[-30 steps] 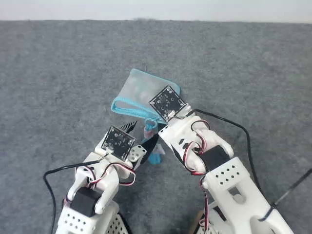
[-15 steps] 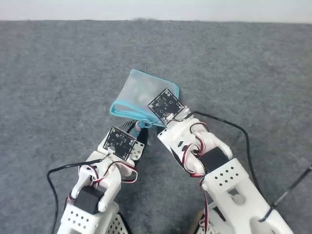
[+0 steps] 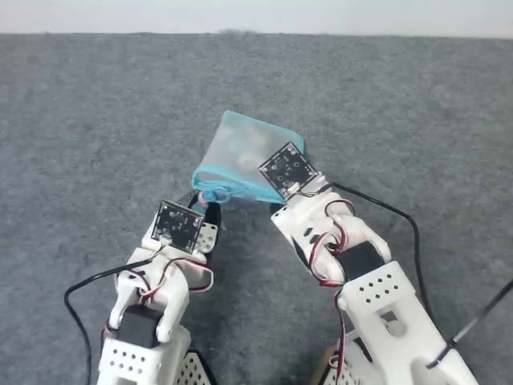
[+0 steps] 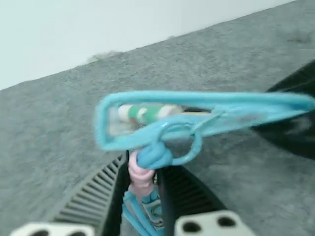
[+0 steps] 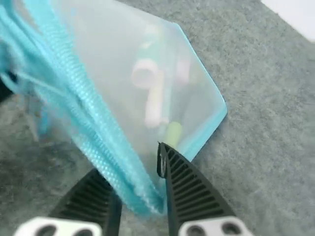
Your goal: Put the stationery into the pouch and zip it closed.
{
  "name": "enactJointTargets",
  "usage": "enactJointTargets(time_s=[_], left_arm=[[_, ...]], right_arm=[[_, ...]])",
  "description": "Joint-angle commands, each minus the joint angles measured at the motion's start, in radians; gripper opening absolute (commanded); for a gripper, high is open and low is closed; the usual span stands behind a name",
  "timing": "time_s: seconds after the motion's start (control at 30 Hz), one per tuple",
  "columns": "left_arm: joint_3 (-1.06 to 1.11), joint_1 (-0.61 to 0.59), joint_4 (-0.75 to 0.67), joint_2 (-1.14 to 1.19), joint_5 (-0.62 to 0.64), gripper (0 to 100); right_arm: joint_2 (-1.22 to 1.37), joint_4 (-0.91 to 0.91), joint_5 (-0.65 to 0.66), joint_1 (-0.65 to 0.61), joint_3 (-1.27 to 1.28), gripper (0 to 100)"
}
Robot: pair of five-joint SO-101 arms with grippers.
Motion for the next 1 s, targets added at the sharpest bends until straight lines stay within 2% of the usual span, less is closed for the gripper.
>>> enactJointTargets(time_s=[0.0,0.27,0.8,0.97], left_arm=[[-0.042,-0.094,-0.055,-0.006,-0.052,1],[-0.041,-0.164,-0.069,-0.006,-0.054,1],[-0.041,-0.166,-0.063,-0.006,-0.055,1],[-0.041,-0.241,-0.066,-0.006,-0.055,1]], right_arm=[[-0.025,-0.028,0.014,0.082,0.006,0.6],[-0.025,-0.027,0.017,0.125,0.008,0.6],[-0.024,-0.03,0.051,0.249,0.037,0.6],[-0.024,-0.033,0.051,0.297,0.043,0.6]])
